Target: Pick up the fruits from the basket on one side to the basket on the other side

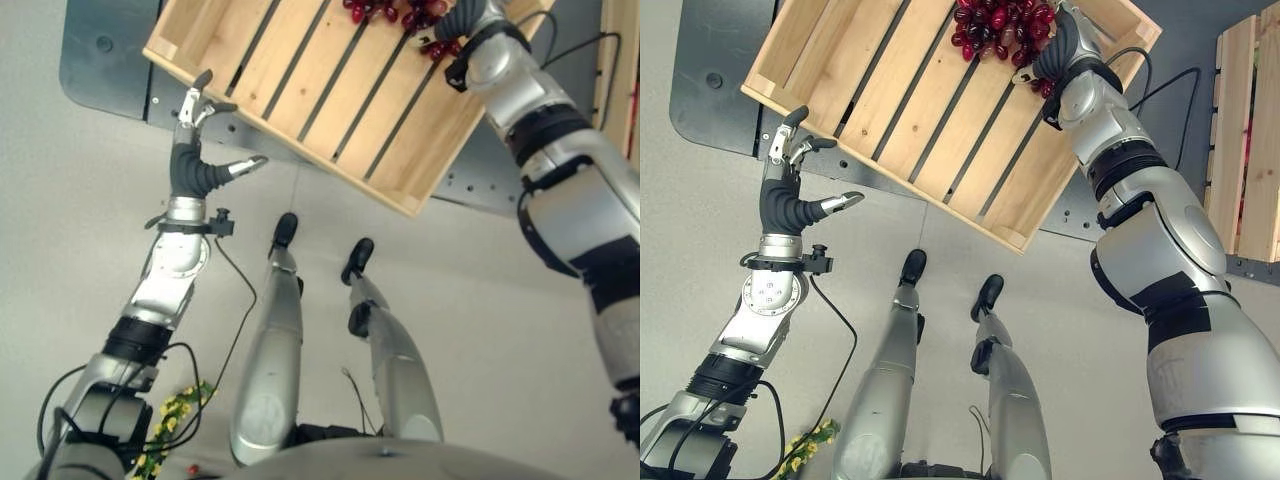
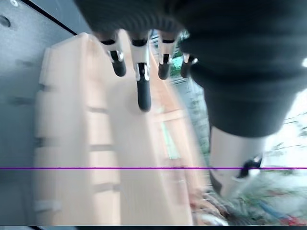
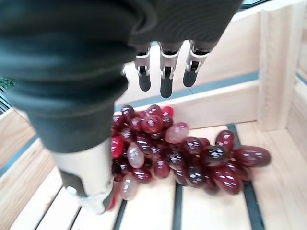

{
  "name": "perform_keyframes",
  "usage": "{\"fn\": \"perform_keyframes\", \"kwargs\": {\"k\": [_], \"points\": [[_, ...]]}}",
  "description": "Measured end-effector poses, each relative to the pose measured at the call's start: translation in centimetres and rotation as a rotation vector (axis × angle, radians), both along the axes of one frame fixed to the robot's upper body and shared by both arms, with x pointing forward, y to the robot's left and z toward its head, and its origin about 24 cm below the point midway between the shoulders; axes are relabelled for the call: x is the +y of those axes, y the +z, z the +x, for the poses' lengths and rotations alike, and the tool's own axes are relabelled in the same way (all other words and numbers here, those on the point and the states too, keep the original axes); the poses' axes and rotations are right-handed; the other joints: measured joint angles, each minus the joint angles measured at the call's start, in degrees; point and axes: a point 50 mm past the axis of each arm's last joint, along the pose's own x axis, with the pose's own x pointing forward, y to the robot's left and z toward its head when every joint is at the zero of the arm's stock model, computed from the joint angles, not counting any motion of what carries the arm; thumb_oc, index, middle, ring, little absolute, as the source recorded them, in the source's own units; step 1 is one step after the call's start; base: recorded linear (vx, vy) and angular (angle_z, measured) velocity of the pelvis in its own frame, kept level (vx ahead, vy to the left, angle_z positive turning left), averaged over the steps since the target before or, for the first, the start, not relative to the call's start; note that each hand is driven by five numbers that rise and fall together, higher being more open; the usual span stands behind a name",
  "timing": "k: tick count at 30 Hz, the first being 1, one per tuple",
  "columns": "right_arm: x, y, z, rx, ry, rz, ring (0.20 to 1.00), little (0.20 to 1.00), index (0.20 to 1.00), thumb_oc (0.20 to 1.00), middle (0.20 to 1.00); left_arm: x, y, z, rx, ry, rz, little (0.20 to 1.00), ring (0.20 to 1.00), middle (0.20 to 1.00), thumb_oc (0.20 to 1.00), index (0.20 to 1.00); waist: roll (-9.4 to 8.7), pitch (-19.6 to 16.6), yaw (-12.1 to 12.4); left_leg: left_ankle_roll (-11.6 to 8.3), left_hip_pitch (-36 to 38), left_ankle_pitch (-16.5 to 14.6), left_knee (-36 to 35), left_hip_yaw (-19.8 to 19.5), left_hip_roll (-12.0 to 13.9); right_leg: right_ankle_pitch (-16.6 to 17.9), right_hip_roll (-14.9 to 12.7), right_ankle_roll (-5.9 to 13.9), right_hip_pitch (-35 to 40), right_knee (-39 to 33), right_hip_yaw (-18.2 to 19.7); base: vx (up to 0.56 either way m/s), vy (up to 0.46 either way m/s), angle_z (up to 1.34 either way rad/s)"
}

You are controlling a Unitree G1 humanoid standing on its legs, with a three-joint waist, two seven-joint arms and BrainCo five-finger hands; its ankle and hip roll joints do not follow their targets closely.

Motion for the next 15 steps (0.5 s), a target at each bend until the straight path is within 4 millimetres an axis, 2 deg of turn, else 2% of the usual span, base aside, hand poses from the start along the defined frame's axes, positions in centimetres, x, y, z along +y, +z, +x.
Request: {"fn": "perform_keyframes", "kwargs": {"k": [10, 11, 13, 15], "points": [[0.19, 0.03, 0.01, 0.001, 0.003, -0.008, 1.000, 1.000, 1.000, 1.000, 1.000, -0.07, -0.11, -0.24, -0.005, 0.001, -0.010, 1.000, 1.000, 1.000, 1.000, 1.000, -0.15, -1.94, -0.06, 0.57, -2.24, 0.39, -0.39, 0.64, 0.05, 1.75, 0.34, 0.21, -1.33, -2.87, 0.68, 0.01, -0.003, -0.03], [0.32, -0.03, 0.03, 0.004, 0.007, -0.004, 0.583, 0.583, 0.583, 0.583, 0.583, -0.11, -0.08, -0.27, -0.009, -0.002, -0.010, 1.000, 1.000, 1.000, 1.000, 1.000, -0.17, -1.96, -0.07, 0.57, -2.38, 0.38, -0.33, 0.63, 0.05, 1.76, 0.37, 0.20, -1.33, -2.95, 0.68, 0.01, -0.012, 0.04], [0.52, -0.09, 0.06, 0.008, 0.017, 0.008, 0.200, 0.200, 0.200, 0.200, 0.200, -0.13, -0.02, -0.29, -0.013, -0.004, -0.010, 1.000, 1.000, 1.000, 1.000, 1.000, -0.21, -1.98, -0.06, 0.57, -2.55, 0.38, -0.25, 0.62, 0.04, 1.78, 0.39, 0.24, -1.37, -3.06, 0.68, 0.01, -0.006, 0.02], [0.55, -0.09, 0.06, 0.009, 0.018, 0.008, 0.200, 0.200, 0.200, 0.200, 0.200, -0.17, 0.04, -0.32, -0.016, -0.007, -0.011, 1.000, 1.000, 1.000, 1.000, 1.000, -0.24, -2.00, -0.06, 0.57, -2.79, 0.38, -0.17, 0.62, 0.03, 1.81, 0.39, 0.28, -1.49, -3.08, 0.68, 0.00, 0.000, 0.00]]}}
